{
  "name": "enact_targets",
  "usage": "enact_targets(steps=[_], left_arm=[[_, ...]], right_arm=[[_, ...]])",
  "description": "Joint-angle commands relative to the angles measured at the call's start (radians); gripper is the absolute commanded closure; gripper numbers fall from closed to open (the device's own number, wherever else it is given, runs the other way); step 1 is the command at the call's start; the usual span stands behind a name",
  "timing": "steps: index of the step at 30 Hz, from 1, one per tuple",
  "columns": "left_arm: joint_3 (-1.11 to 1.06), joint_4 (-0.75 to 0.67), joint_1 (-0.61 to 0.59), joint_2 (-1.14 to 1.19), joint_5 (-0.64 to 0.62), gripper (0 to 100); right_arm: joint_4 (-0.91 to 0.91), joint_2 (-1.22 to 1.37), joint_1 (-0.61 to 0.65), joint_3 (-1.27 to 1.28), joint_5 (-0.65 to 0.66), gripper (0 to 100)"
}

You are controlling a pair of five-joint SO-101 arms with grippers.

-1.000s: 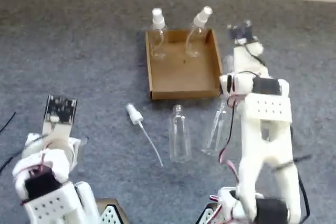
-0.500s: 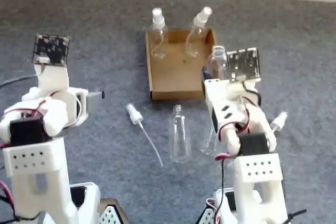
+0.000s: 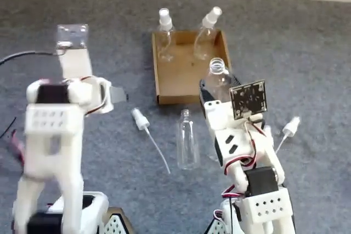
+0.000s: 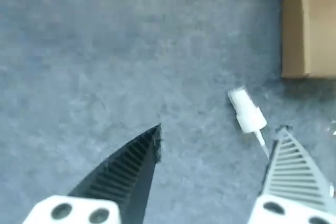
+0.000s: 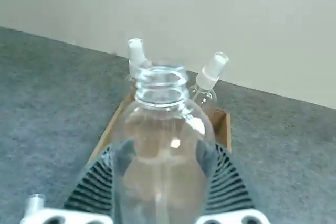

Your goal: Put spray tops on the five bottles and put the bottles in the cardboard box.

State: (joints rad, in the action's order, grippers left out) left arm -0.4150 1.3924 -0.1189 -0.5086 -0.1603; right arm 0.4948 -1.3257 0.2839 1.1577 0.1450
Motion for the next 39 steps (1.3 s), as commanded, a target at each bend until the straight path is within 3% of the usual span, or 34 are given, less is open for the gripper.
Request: enact_targets(steps=[1, 5, 19, 23, 29, 33, 39], left_arm=[[0.039, -0.054, 0.073, 0.248, -0.097, 70], [0.038, -0.109, 0.116, 0.395, -0.181, 70], [0.031, -0.245, 0.185, 0.585, -0.365, 70], [0.031, -0.25, 0.186, 0.627, -0.367, 77], [0.03, -0.292, 0.185, 0.685, -0.362, 79], [0.031, -0.293, 0.185, 0.7, -0.353, 87], [0.102, -0.287, 0.16, 0.699, -0.149, 92]], right_arm=[[-0.027, -0.021, 0.01, 0.004, -0.015, 99.5], [-0.002, -0.021, 0.015, 0.038, -0.015, 99.5], [0.002, -0.021, 0.015, 0.044, -0.014, 99.5], [0.002, -0.021, 0.015, 0.044, -0.015, 99.5], [0.002, -0.021, 0.013, 0.045, -0.015, 99.5], [0.002, -0.022, 0.01, 0.047, -0.014, 99.5], [0.062, -0.021, 0.015, 0.041, -0.012, 99.5]])
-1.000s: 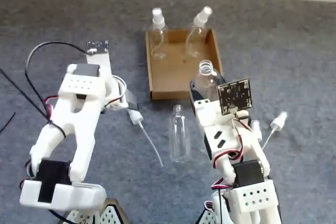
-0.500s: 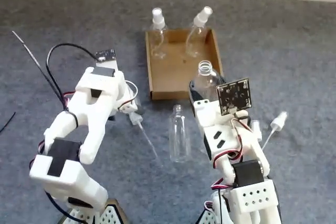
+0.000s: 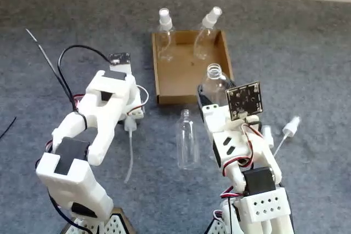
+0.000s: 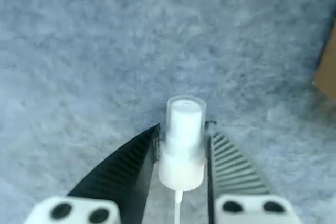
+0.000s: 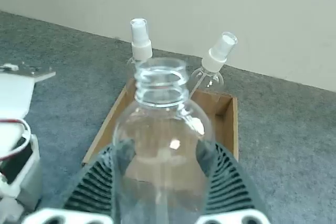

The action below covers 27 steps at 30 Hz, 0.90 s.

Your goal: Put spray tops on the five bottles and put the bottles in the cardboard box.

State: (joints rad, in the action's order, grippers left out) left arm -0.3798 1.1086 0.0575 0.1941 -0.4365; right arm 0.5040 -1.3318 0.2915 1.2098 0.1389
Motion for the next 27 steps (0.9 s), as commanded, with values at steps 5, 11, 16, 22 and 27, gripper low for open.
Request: enact_targets(steps=[5, 11, 16, 22, 27], left_arm=[[0.17, 0.009, -0.088, -0.005, 0.334, 99], [0.374, 0.16, -0.16, -0.119, 0.474, 100], [0.42, 0.187, -0.16, -0.475, 0.474, 100], [0.429, 0.169, -0.038, -0.898, 0.427, 100], [0.429, -0.095, 0.16, -1.036, 0.361, 100]], right_arm=[[0.09, -0.013, 0.019, -0.015, -0.005, 99.5], [0.091, -0.012, 0.107, -0.015, -0.009, 99.5], [0.091, 0.028, 0.168, -0.015, -0.011, 99.5], [0.09, 0.237, 0.173, -0.134, -0.008, 99.5], [0.09, 0.288, 0.24, -0.166, -0.011, 99.5]])
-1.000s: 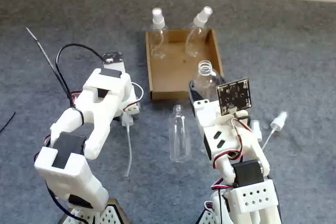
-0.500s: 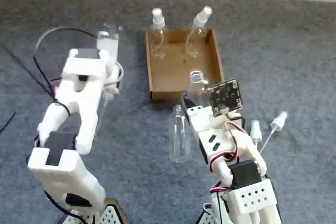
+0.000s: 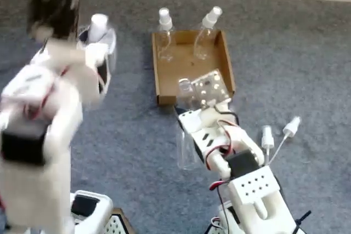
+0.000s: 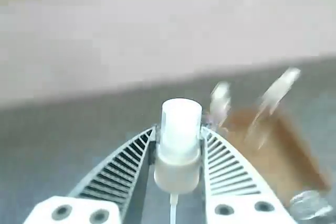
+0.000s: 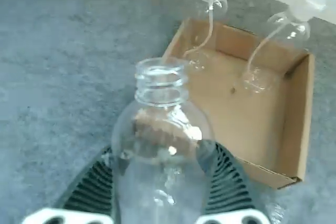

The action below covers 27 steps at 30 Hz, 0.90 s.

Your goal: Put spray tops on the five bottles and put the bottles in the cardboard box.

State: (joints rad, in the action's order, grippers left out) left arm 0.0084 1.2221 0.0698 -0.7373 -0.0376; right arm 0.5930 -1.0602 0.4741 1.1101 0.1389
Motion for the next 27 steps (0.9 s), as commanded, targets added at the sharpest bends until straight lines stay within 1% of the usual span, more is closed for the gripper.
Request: enact_targets(steps=[1, 3, 5, 7, 9, 12, 16, 19, 22, 27], left_arm=[[0.042, -0.265, 0.182, -0.108, -0.04, 100], [0.042, -0.358, 0.242, -0.107, -0.04, 100], [0.042, -0.419, 0.286, -0.097, -0.04, 100], [0.042, -0.456, 0.317, -0.09, -0.044, 100], [0.036, -0.488, 0.338, -0.085, -0.089, 100], [0.031, -0.543, 0.372, -0.082, -0.143, 100], [0.012, -0.62, 0.455, -0.025, -0.149, 100], [-0.012, -0.646, 0.486, 0.042, -0.147, 100], [-0.024, -0.643, 0.483, 0.076, -0.149, 100], [-0.111, -0.597, 0.487, -0.012, -0.152, 100]], right_arm=[[-0.007, 0.007, 0.082, -0.05, -0.015, 99.5], [-0.081, -0.031, 0.148, -0.018, -0.072, 99.5], [-0.173, -0.101, 0.183, 0.036, -0.138, 99.5], [-0.243, -0.174, 0.199, 0.125, -0.152, 99.5], [-0.291, -0.239, 0.2, 0.199, -0.152, 99.5], [-0.3, -0.308, 0.203, 0.277, -0.152, 99.5], [-0.298, -0.36, 0.2, 0.305, -0.152, 99.5], [-0.298, -0.384, 0.199, 0.311, -0.152, 99.5], [-0.297, -0.406, 0.173, 0.311, -0.157, 99.5], [-0.297, -0.433, 0.108, 0.311, -0.16, 99.5]])
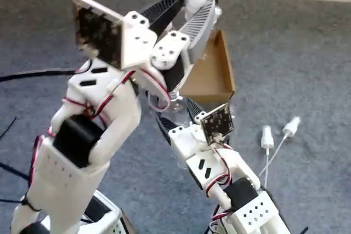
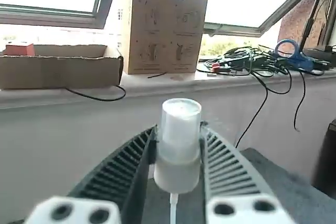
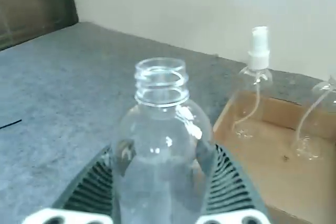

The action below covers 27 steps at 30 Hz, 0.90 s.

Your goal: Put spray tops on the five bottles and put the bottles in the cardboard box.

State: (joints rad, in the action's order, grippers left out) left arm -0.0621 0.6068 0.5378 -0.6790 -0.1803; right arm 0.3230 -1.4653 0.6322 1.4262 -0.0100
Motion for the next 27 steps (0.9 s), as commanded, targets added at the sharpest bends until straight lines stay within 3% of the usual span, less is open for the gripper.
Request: enact_targets(steps=[1, 7, 23, 27], left_arm=[[-0.067, 0.023, 0.019, -0.097, -0.009, 100], [-0.165, 0.025, 0.013, -0.219, -0.005, 100], [-0.334, 0.031, 0.015, -0.234, -0.011, 100], [-0.34, 0.173, 0.013, -0.272, -0.005, 100]], right_arm=[[-0.027, -0.031, -0.05, -0.004, -0.011, 99.5], [-0.027, -0.031, -0.047, -0.004, -0.012, 99.5], [-0.027, -0.031, -0.056, -0.012, -0.012, 99.5], [-0.031, -0.031, -0.097, -0.012, -0.012, 99.5]])
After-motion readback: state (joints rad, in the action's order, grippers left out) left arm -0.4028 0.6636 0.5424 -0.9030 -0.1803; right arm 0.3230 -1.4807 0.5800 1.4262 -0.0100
